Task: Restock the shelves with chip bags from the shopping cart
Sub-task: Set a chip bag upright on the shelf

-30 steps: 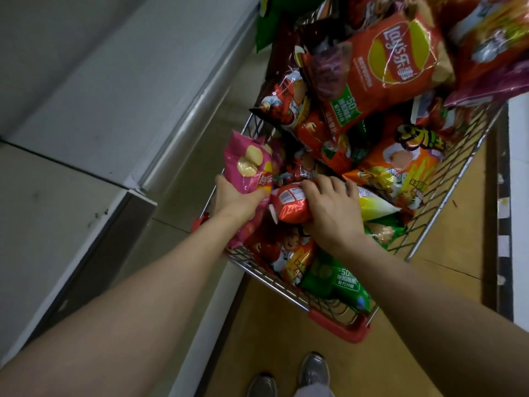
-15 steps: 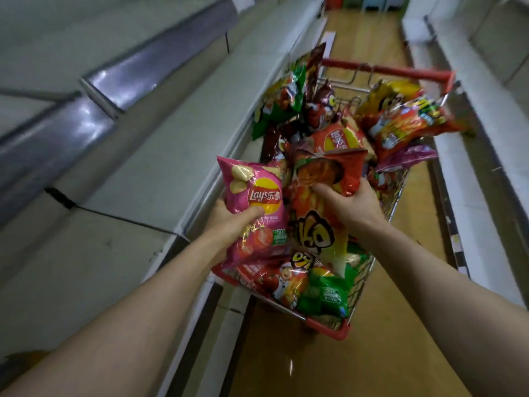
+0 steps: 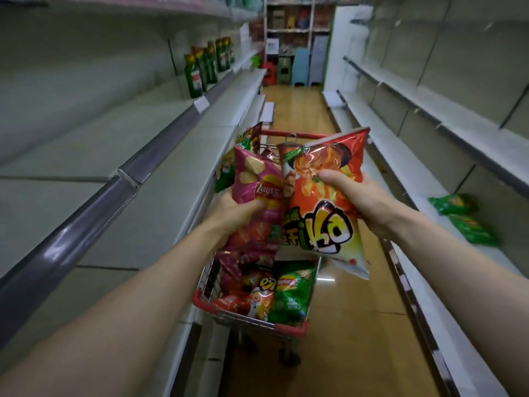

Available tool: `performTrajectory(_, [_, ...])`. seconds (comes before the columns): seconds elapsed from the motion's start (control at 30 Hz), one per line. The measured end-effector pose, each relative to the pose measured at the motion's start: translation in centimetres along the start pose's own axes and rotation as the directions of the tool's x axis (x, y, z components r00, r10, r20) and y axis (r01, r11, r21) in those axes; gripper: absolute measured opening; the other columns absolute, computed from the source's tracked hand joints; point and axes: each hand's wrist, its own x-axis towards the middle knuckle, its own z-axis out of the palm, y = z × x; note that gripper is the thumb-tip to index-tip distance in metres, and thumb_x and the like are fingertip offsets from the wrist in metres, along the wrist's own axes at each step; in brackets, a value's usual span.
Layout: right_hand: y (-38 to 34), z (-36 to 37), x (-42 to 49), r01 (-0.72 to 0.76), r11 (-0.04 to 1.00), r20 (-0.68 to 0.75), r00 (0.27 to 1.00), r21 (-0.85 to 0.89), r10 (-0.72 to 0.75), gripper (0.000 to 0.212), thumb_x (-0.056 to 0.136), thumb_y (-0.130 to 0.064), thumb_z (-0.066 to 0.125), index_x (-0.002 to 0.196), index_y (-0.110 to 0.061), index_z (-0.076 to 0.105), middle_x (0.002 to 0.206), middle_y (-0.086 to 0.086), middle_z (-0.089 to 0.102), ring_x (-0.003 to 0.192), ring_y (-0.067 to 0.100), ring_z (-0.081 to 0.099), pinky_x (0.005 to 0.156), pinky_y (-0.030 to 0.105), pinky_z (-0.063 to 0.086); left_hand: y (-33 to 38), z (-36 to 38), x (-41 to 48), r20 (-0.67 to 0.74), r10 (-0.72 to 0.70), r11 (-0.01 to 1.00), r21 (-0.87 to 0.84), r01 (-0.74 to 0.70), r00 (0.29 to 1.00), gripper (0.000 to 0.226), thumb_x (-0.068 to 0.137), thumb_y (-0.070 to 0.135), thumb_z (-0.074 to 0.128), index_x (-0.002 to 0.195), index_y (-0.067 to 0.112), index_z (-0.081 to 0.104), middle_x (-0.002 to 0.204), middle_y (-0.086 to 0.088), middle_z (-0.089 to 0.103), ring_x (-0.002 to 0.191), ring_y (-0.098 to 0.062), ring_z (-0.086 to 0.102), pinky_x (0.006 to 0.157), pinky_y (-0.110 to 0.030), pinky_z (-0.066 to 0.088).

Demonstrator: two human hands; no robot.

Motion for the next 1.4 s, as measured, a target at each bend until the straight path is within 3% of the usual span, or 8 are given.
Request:
performTrajectory(0.1, [-1.3, -2.1, -2.8, 0.004, 1.0, -0.043, 0.999, 0.02, -0.003, 0.064, 0.062, -0.051, 0.074, 0.117, -0.023, 0.055, 0.098, 0.004, 0.075, 0.088, 0.022, 0.073, 0.085, 0.039, 0.056, 2.6, 2.5, -1.1, 0.065, 0.013, 0.999, -0.037, -0.01, 0.998, 0.076, 0.055, 0.037, 0.085, 0.123, 0.018, 0.057, 0.107, -0.005, 0.07, 0.092, -0.023, 0.069, 0.083, -0.037, 0.057])
performTrajectory(0.3, [-3.2, -8.5, -10.5, 0.055, 0.995, -0.227, 0.973, 0.084, -0.035, 0.056, 0.078, -0.043, 0.073, 0.123, -0.02, 0.051, 0.1, 0.007, 0.075, 0.089, 0.027, 0.073, 0.083, 0.041, 0.057, 7.4, 9.1, -5.6, 0.229, 0.074, 0.995, -0.089, -0.055, 0.971, 0.043, 0.08, 0.019, 0.076, 0.115, 0.019, 0.052, 0.102, -0.007, 0.068, 0.081, -0.021, 0.07, 0.062, -0.03, 0.056])
performTrajectory(0.6, [-5.8, -18.1, -28.0, 0.145, 0.988, -0.547, 0.824, -0.051, -0.149, 0.062, 0.077, -0.058, 0.07, 0.122, -0.021, 0.049, 0.094, 0.004, 0.076, 0.08, 0.023, 0.074, 0.077, 0.042, 0.059, 13.7, 22.4, -17.1, 0.462, 0.166, 0.981, -0.171, -0.097, 0.871, 0.05, 0.078, 0.023, 0.077, 0.12, 0.018, 0.05, 0.104, -0.009, 0.069, 0.085, -0.025, 0.071, 0.07, -0.036, 0.057])
performTrajectory(0.77, [-7.3, -21.7, -37.1, 0.1, 0.98, -0.665, 0.722, -0.172, -0.19, 0.103, 0.052, -0.082, 0.072, 0.133, -0.024, 0.044, 0.109, 0.004, 0.072, 0.091, 0.025, 0.073, 0.086, 0.047, 0.056, 16.6, 28.9, -22.9, 0.639, 0.231, 0.967, -0.235, -0.101, 0.733, 0.041, 0.079, 0.025, 0.075, 0.113, 0.019, 0.052, 0.095, -0.007, 0.072, 0.077, -0.021, 0.072, 0.066, -0.033, 0.057])
performTrajectory(1.03, [-9.3, -24.7, -48.1, 0.098, 0.971, -0.82, 0.521, -0.216, -0.235, 0.059, 0.071, -0.058, 0.069, 0.118, -0.026, 0.056, 0.099, 0.002, 0.075, 0.088, 0.023, 0.073, 0.087, 0.046, 0.056, 21.6, 38.0, -29.2, 0.815, 0.302, 0.95, -0.302, -0.083, 0.494, 0.044, 0.083, 0.048, 0.066, 0.114, 0.018, 0.059, 0.088, -0.005, 0.076, 0.075, -0.022, 0.073, 0.066, -0.034, 0.059])
performTrajectory(1.13, [-9.7, -25.5, -50.9, 0.059, 0.974, -0.864, 0.451, -0.221, -0.223, 0.07, 0.065, -0.062, 0.072, 0.121, -0.025, 0.054, 0.1, 0.003, 0.075, 0.087, 0.024, 0.073, 0.086, 0.047, 0.056, 22.8, 40.6, -30.5, 0.841, 0.282, 0.957, -0.28, -0.075, 0.461, 0.051, 0.081, 0.044, 0.071, 0.121, 0.015, 0.058, 0.096, -0.01, 0.075, 0.083, -0.027, 0.073, 0.075, -0.04, 0.059])
performTrajectory(1.27, [-9.9, -25.7, -54.0, 0.03, 0.975, -0.919, 0.33, -0.221, -0.218, 0.074, 0.065, -0.063, 0.074, 0.124, -0.024, 0.052, 0.099, 0.002, 0.075, 0.086, 0.023, 0.074, 0.086, 0.046, 0.056, 24.3, 43.3, -33.4, 0.883, 0.309, 0.951, -0.295, -0.094, 0.354, 0.044, 0.082, 0.044, 0.07, 0.113, 0.015, 0.057, 0.08, -0.003, 0.076, 0.066, -0.017, 0.072, 0.057, -0.03, 0.057])
performTrajectory(1.4, [-10.2, -25.4, -57.6, -0.021, 0.974, -0.951, 0.225, -0.224, -0.214, 0.075, 0.064, -0.062, 0.072, 0.124, -0.022, 0.054, 0.101, 0.002, 0.075, 0.088, 0.02, 0.073, 0.087, 0.043, 0.056, 24.8, 45.9, -36.6, 0.906, 0.34, 0.938, -0.309, -0.154, 0.252, 0.058, 0.078, 0.041, 0.075, 0.122, 0.017, 0.046, 0.1, -0.007, 0.071, 0.068, -0.015, 0.072, 0.056, -0.029, 0.056])
